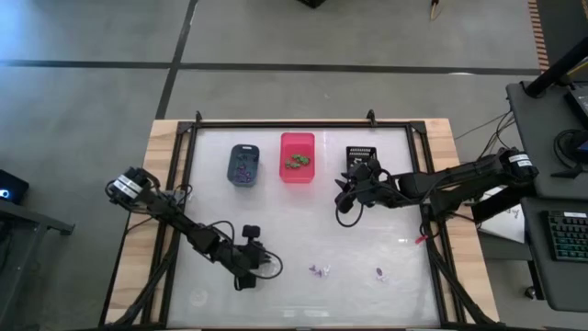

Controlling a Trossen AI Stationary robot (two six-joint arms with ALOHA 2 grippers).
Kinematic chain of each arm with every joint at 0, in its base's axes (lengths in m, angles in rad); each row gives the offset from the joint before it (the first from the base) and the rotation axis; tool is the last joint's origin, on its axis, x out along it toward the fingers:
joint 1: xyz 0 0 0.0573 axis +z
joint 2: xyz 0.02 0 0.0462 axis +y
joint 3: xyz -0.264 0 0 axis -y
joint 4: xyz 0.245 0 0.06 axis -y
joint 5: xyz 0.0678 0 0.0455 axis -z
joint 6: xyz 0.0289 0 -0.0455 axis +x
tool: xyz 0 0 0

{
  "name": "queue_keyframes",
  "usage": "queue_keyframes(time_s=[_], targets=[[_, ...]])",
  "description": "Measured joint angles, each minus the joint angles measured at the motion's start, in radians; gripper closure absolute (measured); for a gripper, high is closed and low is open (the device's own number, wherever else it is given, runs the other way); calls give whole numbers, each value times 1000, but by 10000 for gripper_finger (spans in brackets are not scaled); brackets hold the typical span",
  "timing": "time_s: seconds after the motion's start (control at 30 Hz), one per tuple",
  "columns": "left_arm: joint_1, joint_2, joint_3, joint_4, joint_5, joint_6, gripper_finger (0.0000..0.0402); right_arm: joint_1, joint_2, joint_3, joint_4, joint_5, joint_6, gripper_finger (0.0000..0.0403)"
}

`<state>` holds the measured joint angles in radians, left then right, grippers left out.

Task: Sort Halloween decoration
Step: Put the white bone toy into the black bin

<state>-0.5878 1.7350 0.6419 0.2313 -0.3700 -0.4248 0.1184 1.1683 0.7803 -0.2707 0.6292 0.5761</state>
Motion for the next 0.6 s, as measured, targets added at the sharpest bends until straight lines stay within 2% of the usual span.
queue_keyframes(time_s=[0.2,0.33,0.6], targets=[[1,-49,-7,-46,-31,87,400,8,0,0,0,0,-1,275],[12,-138,-22,-39,-85,160,401,25,7,-4,27,0,-34,275],[46,-313,-33,-95,-50,286,401,39,106,-10,153,-1,-131,275]])
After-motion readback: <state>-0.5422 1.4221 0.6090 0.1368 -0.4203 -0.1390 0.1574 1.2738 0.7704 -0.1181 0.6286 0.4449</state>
